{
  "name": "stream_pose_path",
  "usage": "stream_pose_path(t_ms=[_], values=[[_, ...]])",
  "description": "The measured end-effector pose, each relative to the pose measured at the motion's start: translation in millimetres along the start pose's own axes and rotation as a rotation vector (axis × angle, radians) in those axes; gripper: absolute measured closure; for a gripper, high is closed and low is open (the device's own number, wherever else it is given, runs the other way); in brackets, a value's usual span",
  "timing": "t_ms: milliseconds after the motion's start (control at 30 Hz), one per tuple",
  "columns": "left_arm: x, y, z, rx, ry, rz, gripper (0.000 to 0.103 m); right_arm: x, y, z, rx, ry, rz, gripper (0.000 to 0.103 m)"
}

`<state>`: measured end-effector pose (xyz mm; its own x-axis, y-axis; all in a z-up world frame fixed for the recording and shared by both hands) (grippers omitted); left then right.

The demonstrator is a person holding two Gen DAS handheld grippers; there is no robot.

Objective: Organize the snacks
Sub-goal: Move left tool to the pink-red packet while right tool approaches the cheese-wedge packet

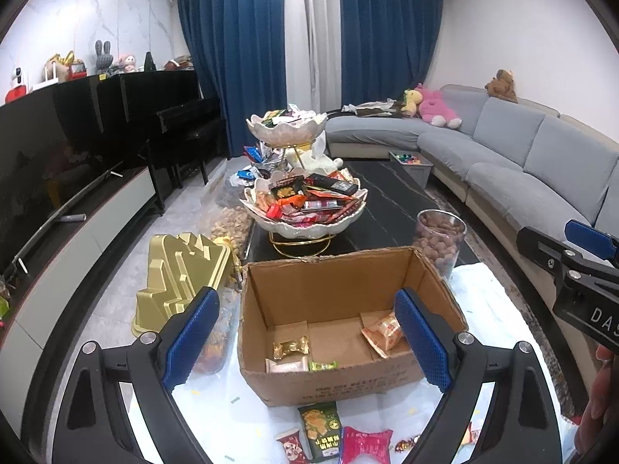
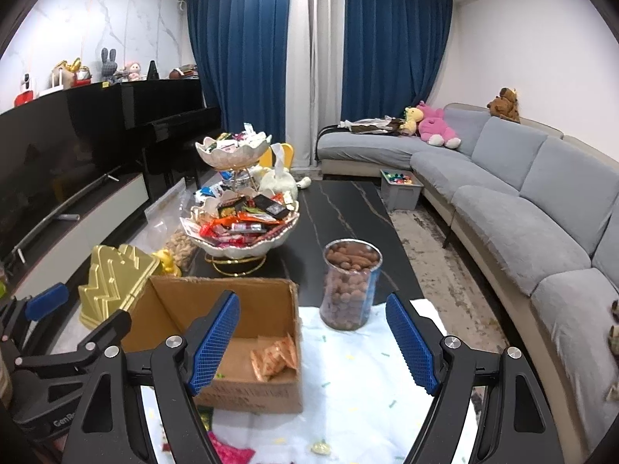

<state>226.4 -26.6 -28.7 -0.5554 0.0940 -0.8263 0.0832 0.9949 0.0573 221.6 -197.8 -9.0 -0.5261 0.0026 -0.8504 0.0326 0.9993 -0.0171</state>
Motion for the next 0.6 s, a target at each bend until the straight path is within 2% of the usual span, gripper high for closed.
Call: stream_pose_path(t_ms=[600], values=[[34, -19, -24, 0.041, 0.0, 0.038, 0.01, 40, -20, -37, 0.049, -0.012, 0.019, 0.024]])
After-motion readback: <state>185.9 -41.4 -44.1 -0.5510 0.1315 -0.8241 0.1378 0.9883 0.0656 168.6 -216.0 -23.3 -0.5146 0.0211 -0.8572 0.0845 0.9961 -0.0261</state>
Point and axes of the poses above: each gripper's, at about its wrist camera, not at the fingertips, and z roughly the way its jaws point, y to its left, x to its underside, the point moved 1 cm from there along z, roughly the way its jaws point, and after that the axes turned 2 degrees about -x, right-handed, at the moved point
